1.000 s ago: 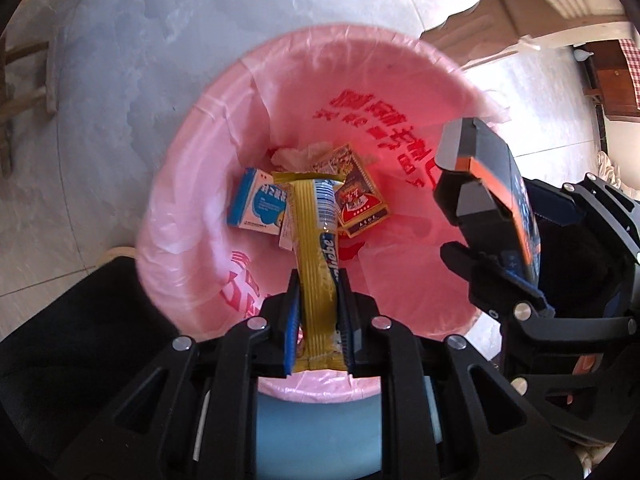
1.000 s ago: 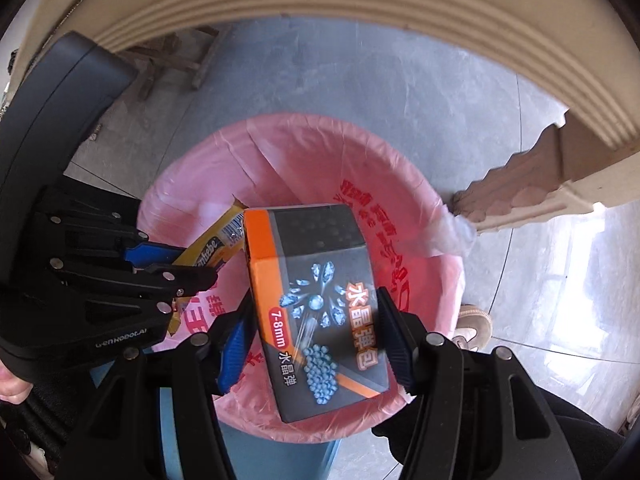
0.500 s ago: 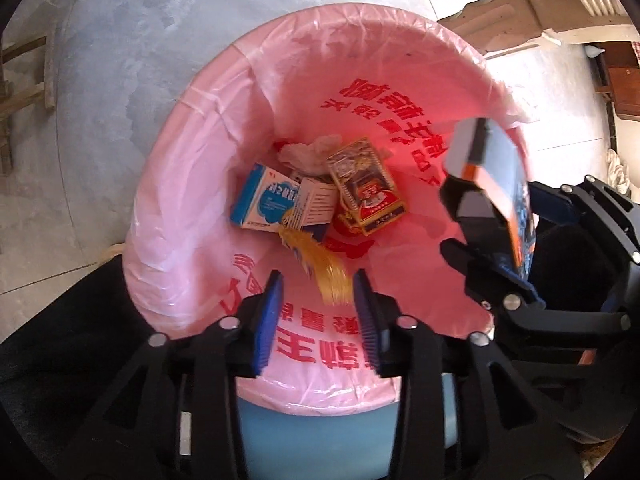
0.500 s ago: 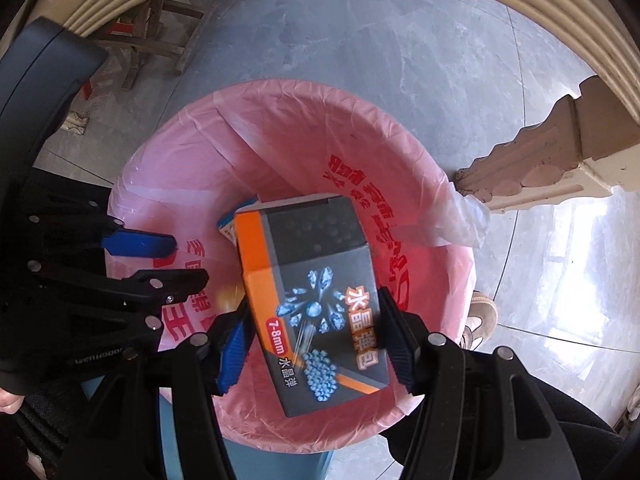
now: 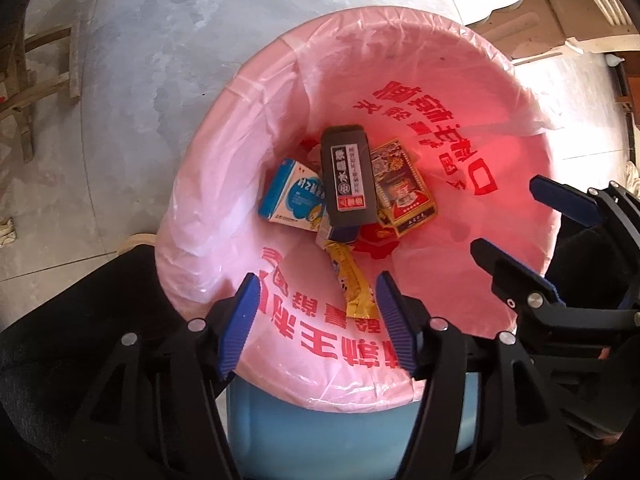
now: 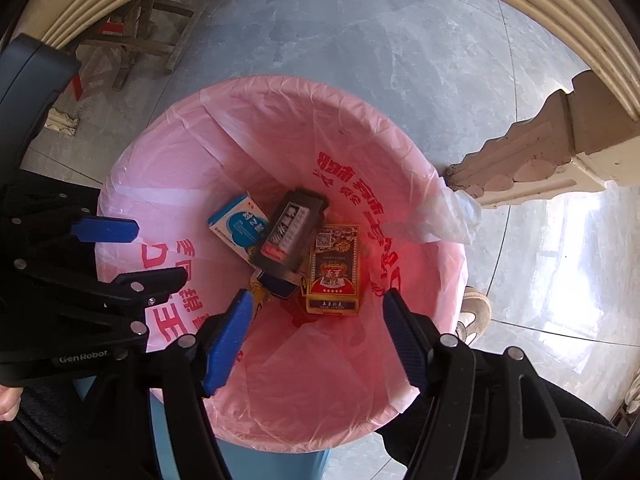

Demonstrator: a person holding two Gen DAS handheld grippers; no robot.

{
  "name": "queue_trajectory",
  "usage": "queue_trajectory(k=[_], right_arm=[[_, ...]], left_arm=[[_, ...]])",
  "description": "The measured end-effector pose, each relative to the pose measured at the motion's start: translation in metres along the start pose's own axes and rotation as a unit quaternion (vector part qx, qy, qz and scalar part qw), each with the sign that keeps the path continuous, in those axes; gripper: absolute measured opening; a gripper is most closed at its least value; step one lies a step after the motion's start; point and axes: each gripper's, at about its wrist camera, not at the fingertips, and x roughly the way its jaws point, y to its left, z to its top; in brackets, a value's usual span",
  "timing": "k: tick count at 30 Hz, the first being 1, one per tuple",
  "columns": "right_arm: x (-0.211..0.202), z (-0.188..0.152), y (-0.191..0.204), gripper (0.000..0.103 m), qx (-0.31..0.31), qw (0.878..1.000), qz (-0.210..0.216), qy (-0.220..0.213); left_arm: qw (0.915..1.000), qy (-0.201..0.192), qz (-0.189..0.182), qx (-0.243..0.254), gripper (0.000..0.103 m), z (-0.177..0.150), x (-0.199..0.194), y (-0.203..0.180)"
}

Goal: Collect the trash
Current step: 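Open both tools, dropping the snack bar and black-orange box into the bin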

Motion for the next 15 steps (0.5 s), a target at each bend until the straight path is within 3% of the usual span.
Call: queue_trajectory(k=[7, 12, 15], right_arm=[[-0.01, -0.004, 0.006, 0.067, -0.002, 1.0, -0.011, -0.005], [-0.027, -0.014, 0.004, 0.07, 0.022, 1.0, -0.006, -0.016], [-0.043, -0.021, 0.007, 0.07, 0.038, 0.998, -0.03, -0.032]], left_arm=[[0.9993, -0.018, 0.033, -0.001, 0.062, -0.01, -0.008, -0.003], [0.9984, -0.041, 0.036, -0.014, 0.072, -0.019, -0.023, -0.002], [0.9969, -0.062, 0.043, -0.024, 0.074, -0.027, -0.037, -0.004]])
